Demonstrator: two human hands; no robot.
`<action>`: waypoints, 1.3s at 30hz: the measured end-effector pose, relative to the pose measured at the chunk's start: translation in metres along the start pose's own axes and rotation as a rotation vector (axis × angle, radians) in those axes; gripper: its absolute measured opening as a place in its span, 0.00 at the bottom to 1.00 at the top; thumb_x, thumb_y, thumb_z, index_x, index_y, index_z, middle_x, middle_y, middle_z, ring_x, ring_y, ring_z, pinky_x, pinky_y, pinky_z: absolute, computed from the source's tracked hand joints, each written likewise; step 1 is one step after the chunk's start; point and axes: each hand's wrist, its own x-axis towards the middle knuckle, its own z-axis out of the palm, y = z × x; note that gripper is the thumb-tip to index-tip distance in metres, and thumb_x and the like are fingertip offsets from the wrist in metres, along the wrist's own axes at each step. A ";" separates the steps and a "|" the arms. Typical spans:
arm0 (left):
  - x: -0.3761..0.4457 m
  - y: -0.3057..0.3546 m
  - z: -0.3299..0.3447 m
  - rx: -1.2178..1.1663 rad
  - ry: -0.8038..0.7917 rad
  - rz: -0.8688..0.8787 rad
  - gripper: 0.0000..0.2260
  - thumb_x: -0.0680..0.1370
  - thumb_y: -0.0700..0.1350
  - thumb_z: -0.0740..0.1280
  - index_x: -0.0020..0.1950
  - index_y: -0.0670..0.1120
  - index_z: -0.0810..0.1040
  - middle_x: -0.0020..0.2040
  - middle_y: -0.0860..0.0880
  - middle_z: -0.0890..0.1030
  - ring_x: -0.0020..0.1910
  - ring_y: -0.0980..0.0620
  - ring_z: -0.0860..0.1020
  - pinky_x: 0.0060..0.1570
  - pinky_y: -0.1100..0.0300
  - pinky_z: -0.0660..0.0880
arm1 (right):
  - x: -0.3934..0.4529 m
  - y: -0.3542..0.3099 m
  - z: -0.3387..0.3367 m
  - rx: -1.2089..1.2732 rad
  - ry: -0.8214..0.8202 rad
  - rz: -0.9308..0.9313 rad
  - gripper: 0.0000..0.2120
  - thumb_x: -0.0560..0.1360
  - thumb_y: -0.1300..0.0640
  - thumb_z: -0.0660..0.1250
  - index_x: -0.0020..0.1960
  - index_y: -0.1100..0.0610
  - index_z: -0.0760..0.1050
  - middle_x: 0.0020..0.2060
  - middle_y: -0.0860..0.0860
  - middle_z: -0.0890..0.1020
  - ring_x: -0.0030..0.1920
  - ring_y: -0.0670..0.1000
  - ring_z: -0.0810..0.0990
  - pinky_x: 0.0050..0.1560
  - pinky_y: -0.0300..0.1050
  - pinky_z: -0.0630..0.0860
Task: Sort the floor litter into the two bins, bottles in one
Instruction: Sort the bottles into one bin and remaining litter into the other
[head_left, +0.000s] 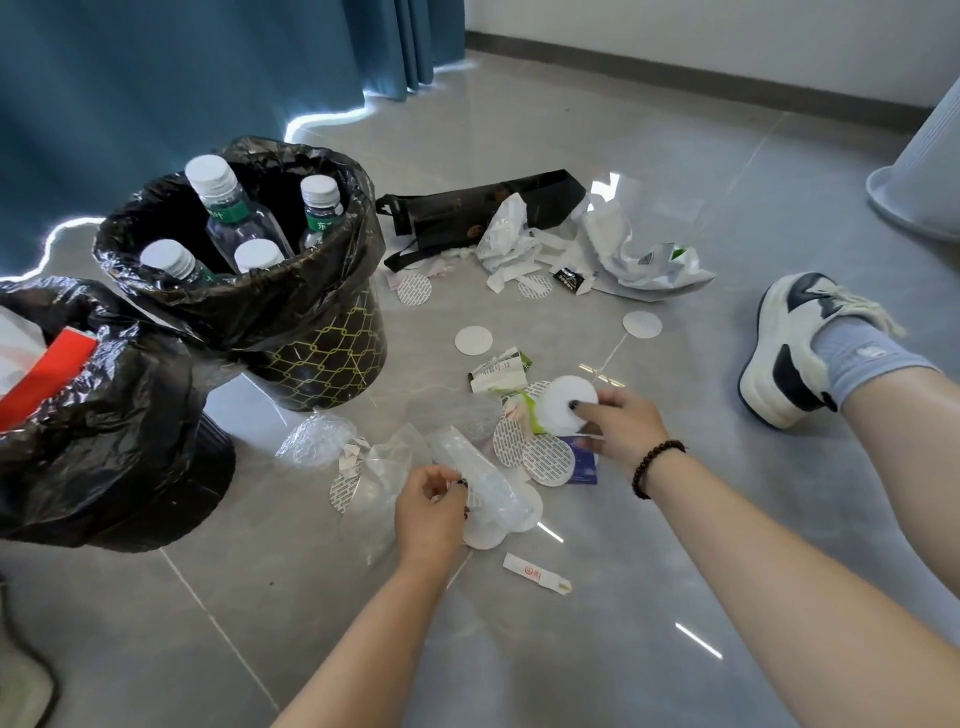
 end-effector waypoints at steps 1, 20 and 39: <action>0.000 0.003 -0.001 0.010 -0.011 0.014 0.11 0.75 0.33 0.64 0.44 0.49 0.80 0.48 0.44 0.82 0.41 0.49 0.78 0.46 0.53 0.76 | -0.007 -0.006 0.011 -0.014 -0.091 -0.018 0.05 0.73 0.65 0.70 0.48 0.60 0.75 0.42 0.58 0.80 0.34 0.52 0.79 0.30 0.42 0.78; 0.012 0.014 -0.027 -0.124 -0.006 0.045 0.09 0.76 0.35 0.67 0.48 0.49 0.78 0.46 0.46 0.80 0.37 0.53 0.75 0.39 0.59 0.71 | -0.032 -0.006 0.062 -0.409 -0.145 -0.640 0.12 0.70 0.66 0.70 0.39 0.49 0.81 0.40 0.47 0.81 0.38 0.47 0.79 0.41 0.36 0.74; 0.001 0.047 -0.053 -0.024 -0.005 0.160 0.07 0.76 0.39 0.68 0.48 0.50 0.79 0.52 0.46 0.82 0.43 0.53 0.77 0.41 0.60 0.73 | -0.049 -0.001 0.073 -0.500 -0.150 -0.844 0.19 0.69 0.74 0.60 0.45 0.55 0.83 0.44 0.45 0.82 0.47 0.36 0.78 0.47 0.24 0.71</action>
